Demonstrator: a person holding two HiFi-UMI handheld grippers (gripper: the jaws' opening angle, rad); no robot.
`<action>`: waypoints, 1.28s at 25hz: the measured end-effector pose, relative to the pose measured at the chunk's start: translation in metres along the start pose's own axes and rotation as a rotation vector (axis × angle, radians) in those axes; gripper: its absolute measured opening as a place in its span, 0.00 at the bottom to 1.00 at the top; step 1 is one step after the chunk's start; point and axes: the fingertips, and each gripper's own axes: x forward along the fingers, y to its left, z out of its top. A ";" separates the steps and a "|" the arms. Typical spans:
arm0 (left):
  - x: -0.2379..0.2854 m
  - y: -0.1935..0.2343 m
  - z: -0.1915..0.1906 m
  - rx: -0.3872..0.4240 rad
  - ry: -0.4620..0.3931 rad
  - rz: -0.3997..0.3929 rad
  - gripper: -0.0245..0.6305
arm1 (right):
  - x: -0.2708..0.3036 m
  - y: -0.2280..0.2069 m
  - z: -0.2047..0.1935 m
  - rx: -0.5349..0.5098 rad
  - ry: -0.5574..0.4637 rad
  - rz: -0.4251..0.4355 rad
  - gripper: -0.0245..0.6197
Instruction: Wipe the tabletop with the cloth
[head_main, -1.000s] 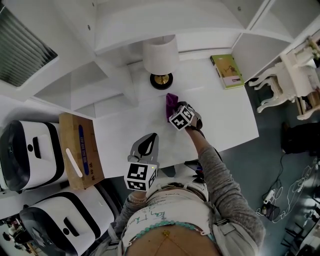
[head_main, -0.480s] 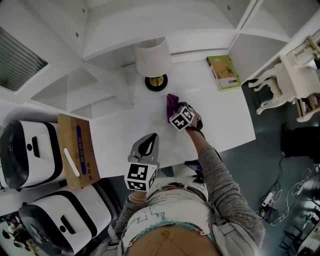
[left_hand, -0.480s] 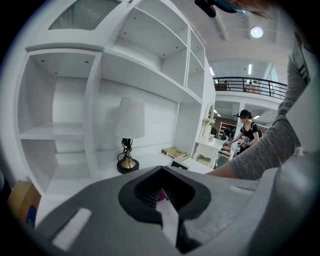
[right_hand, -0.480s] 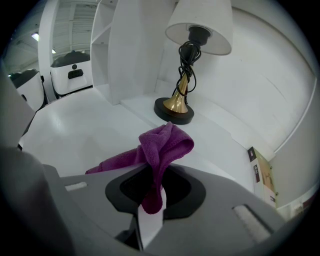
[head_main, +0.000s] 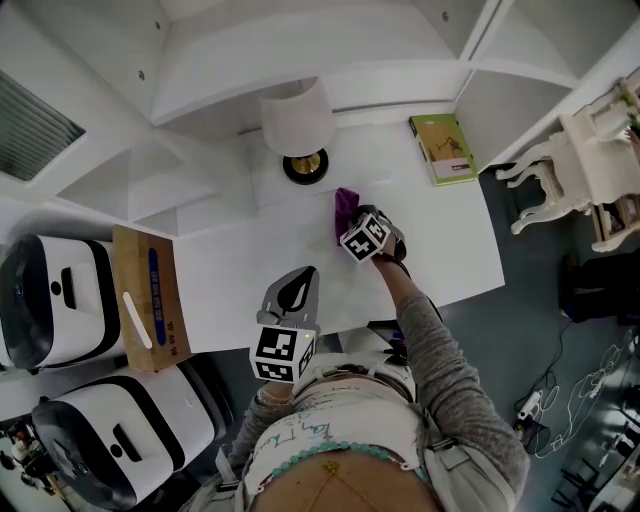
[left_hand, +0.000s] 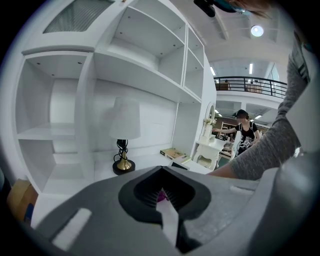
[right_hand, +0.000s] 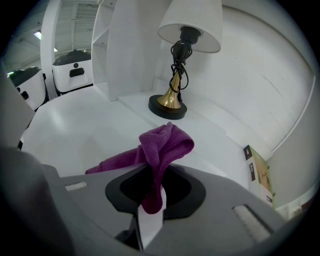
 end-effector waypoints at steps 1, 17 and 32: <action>0.001 -0.001 0.000 -0.001 0.000 0.002 0.04 | 0.000 -0.001 -0.001 0.000 -0.001 0.001 0.17; 0.017 -0.029 0.004 -0.004 -0.004 0.002 0.04 | -0.010 -0.036 -0.034 -0.017 0.024 -0.023 0.17; 0.034 -0.050 0.008 -0.009 -0.007 0.013 0.04 | -0.012 -0.056 -0.047 -0.038 0.018 -0.022 0.17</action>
